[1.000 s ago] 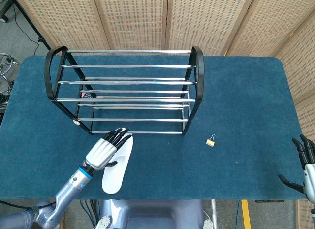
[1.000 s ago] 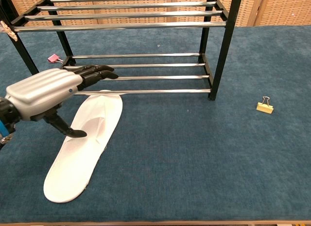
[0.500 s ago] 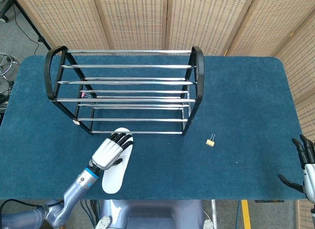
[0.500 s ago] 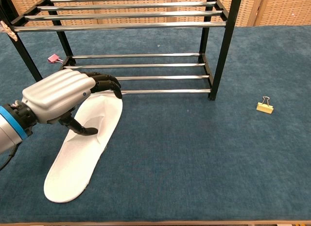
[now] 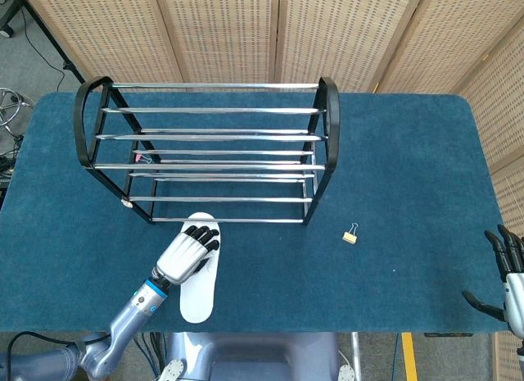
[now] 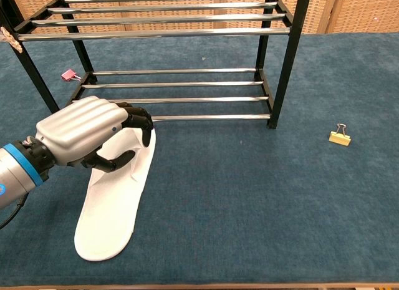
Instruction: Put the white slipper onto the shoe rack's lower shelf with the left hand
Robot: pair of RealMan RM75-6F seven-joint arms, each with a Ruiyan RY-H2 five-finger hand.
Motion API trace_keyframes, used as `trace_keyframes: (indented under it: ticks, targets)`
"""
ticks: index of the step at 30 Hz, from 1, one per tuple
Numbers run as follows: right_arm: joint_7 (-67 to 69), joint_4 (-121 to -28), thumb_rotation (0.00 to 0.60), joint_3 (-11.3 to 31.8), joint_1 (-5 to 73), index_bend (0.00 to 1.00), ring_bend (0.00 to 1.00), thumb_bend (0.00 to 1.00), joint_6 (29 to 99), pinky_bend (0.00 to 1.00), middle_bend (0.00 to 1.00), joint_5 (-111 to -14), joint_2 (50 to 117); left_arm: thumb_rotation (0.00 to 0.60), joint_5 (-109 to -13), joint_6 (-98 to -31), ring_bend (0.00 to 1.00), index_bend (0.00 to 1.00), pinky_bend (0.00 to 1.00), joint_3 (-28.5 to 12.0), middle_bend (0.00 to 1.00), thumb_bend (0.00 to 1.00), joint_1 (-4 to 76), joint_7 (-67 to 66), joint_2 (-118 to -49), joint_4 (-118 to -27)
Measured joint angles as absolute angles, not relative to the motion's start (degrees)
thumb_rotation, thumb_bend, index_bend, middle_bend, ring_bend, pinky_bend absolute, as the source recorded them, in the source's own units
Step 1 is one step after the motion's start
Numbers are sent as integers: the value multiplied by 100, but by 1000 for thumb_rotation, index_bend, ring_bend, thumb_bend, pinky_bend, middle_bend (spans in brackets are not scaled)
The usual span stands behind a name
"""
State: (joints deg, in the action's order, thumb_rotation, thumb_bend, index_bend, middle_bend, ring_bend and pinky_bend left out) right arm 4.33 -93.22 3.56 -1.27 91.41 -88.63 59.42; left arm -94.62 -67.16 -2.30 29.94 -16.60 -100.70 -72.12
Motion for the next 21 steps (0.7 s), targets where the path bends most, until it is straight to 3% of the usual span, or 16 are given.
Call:
trace_keyframes:
  ticks: [11, 21]
  targets:
    - [460, -9328, 600, 355, -126, 0, 0, 0, 9143, 0, 0, -8858, 5940, 600, -9489, -6900, 433, 659, 544, -108, 480, 586, 2950, -1465, -10094, -7005]
    - [450, -9329, 600, 359, -124, 0, 0, 0, 9137, 0, 0, -8840, 5947, 600, -9820, -7114, 456, 707, 553, 72, 519, 589, 3026, -911, -10045, -6856]
